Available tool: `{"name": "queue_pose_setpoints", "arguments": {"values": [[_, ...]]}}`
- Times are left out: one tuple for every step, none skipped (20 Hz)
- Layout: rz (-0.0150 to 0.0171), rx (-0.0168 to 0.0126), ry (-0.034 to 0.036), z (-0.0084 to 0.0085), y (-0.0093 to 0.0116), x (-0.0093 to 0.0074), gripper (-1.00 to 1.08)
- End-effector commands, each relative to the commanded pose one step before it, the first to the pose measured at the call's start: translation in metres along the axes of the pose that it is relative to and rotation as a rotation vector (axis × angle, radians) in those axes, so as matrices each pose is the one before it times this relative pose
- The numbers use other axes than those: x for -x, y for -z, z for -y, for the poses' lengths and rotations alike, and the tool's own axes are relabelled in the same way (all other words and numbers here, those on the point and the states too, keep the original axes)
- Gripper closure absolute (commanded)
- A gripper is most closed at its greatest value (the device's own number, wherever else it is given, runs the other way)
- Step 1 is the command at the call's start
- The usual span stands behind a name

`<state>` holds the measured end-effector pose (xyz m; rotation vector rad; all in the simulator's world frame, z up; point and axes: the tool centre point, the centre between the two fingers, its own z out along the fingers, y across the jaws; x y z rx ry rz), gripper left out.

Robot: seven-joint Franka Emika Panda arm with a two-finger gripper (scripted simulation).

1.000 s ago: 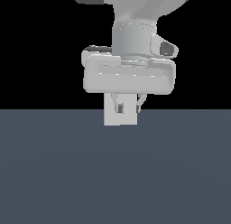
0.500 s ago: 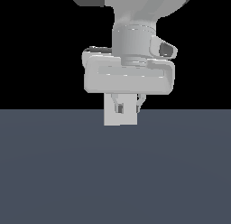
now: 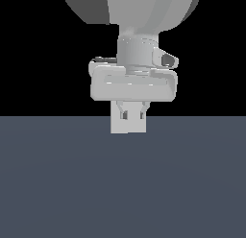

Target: Plug the charger into the wall socket.

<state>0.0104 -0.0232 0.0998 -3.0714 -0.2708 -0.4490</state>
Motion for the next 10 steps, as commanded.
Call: {"name": "queue_pose_setpoints", "arguments": {"values": [[-0.00016, 0.00021, -0.00007, -0.00009, -0.00227, -0.00810, 1.08], [0.00000, 0.00000, 0.00000, -0.00002, -0.00068, -0.00231, 1.08], [0.00000, 0.00000, 0.00000, -0.00003, -0.00057, -0.00194, 1.08], [0.00000, 0.00000, 0.00000, -0.00004, -0.00047, -0.00157, 1.08], [0.00000, 0.00000, 0.00000, -0.00005, -0.00036, -0.00120, 1.08], [0.00000, 0.00000, 0.00000, -0.00006, -0.00025, -0.00084, 1.08], [0.00017, 0.00009, 0.00066, 0.00033, -0.00024, -0.00055, 1.08], [0.00000, 0.00000, 0.00000, -0.00009, -0.00004, -0.00012, 1.08], [0.00000, 0.00000, 0.00000, -0.00010, 0.00006, 0.00023, 1.08], [0.00000, 0.00000, 0.00000, -0.00004, 0.00005, 0.00016, 1.08]]}}
